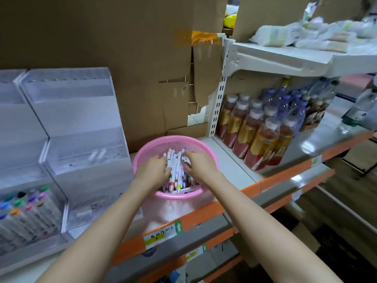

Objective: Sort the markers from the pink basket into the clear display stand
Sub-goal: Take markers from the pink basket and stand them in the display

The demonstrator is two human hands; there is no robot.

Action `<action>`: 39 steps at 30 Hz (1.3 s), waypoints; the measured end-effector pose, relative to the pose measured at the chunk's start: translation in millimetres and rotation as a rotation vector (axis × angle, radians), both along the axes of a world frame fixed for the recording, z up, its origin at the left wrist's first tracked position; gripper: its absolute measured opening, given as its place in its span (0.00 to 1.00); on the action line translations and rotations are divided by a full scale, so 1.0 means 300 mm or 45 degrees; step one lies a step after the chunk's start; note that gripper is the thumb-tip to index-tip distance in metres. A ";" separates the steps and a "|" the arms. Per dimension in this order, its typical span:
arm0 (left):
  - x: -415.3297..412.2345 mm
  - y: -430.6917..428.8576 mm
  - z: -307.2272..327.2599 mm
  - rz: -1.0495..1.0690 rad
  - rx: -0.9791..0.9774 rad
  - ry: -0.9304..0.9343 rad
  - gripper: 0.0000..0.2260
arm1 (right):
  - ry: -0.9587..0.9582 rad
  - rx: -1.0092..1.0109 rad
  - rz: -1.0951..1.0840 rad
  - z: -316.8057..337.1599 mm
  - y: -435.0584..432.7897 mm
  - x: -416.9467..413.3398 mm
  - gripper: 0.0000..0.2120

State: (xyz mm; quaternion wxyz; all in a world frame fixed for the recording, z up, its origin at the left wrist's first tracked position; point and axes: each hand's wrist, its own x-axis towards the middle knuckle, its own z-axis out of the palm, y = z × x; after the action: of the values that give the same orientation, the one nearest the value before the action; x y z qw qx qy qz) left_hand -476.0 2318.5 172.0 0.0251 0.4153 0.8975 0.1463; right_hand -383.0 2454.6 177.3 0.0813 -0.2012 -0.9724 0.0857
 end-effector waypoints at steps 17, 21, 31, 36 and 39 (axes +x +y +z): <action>-0.043 0.036 -0.001 0.228 0.215 -0.338 0.08 | 0.028 -0.345 -0.047 -0.024 0.046 -0.065 0.03; -0.047 0.035 0.000 0.222 0.247 -0.403 0.12 | 0.026 -0.386 -0.037 -0.013 0.045 -0.058 0.02; -0.056 0.026 0.035 0.064 0.077 -0.488 0.12 | 0.061 -0.510 -0.049 -0.027 0.048 -0.060 0.08; -0.058 0.034 0.039 0.154 0.145 -0.493 0.06 | 0.081 -0.614 -0.067 -0.033 0.063 -0.069 0.09; -0.052 0.037 0.029 0.197 0.188 -0.480 0.05 | 0.088 -0.635 -0.063 -0.035 0.067 -0.068 0.10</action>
State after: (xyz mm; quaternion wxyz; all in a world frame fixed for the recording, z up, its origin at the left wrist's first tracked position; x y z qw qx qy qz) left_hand -491.8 2329.7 180.7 0.1509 0.3113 0.8928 0.2884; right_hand -403.3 2474.8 166.7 0.0645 -0.2358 -0.9126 0.3277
